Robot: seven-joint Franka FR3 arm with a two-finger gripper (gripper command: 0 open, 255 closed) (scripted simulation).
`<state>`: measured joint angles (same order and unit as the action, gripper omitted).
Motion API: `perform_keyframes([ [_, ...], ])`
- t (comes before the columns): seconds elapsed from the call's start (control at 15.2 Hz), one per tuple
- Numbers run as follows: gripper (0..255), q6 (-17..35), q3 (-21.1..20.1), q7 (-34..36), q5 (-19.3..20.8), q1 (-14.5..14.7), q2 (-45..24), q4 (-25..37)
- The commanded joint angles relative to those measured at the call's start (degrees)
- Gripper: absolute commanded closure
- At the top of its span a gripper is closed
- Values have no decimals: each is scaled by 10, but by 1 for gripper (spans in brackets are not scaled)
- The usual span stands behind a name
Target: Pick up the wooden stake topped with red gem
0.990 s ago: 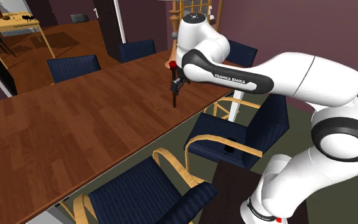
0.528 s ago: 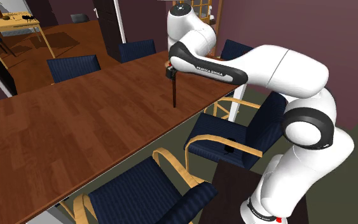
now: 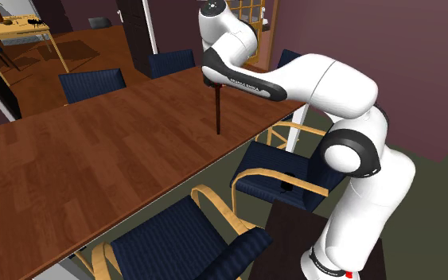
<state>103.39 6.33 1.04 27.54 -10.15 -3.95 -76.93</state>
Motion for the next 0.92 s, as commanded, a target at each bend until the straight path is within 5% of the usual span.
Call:
perform_keyframes([
  [0.0, 0, 15, 0, 8, 4, 0, 5, -21],
  [0.33, 0, 43, 1, 22, 9, 0, 17, -64],
  [0.4, 255, 42, 1, 22, 9, 0, 16, -63],
  [0.86, 255, 43, 0, 23, 9, 0, 16, -63],
])
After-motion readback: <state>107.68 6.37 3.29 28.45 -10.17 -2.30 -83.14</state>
